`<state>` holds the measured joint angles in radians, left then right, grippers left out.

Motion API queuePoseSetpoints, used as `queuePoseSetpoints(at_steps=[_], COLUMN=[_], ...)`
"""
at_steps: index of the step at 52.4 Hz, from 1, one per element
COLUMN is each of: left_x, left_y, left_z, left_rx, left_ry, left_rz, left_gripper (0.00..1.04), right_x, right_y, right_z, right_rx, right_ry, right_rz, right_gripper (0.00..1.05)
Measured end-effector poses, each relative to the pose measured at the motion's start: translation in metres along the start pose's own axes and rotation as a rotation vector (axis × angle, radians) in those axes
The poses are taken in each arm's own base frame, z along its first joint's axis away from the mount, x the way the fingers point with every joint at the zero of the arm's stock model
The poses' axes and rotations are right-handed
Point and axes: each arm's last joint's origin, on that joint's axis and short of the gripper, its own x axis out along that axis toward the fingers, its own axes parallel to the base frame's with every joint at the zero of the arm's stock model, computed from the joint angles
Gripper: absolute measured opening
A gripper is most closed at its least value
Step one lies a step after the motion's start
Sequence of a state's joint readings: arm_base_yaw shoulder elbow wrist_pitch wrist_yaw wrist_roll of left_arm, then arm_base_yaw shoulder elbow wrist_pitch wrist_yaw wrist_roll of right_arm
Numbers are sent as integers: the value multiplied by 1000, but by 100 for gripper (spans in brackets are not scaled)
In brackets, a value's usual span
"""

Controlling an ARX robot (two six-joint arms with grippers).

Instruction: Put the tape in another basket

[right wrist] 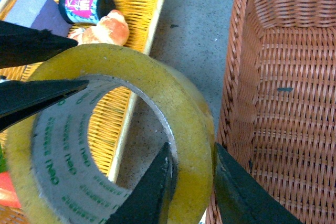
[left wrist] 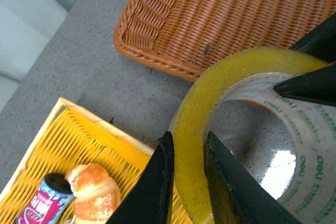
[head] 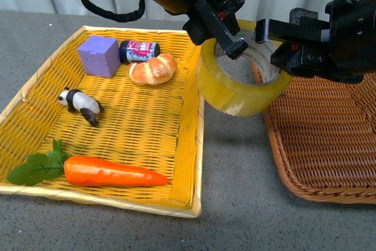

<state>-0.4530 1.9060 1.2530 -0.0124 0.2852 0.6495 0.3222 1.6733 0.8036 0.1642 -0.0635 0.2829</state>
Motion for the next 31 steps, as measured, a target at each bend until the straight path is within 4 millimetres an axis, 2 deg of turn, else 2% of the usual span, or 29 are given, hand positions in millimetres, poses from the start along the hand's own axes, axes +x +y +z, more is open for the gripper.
queuePoseSetpoints(at_steps=[11, 17, 23, 31], left_x=[-2, -7, -21, -32], left_y=[-4, -1, 7, 23], left_z=[3, 6, 8, -4], left_rx=[-121, -191, -263, -396], left_ry=[86, 37, -22, -54], left_rz=[-14, -15, 24, 170], left_gripper=[14, 33, 51, 72], right_x=[2, 2, 3, 1], right_y=[-2, -8, -23, -40], right_z=[-2, 0, 2, 6], right_rx=[14, 13, 33, 41], right_ry=[14, 0, -10, -28], right_rz=[6, -40, -105, -140], right_gripper=[14, 14, 14, 14])
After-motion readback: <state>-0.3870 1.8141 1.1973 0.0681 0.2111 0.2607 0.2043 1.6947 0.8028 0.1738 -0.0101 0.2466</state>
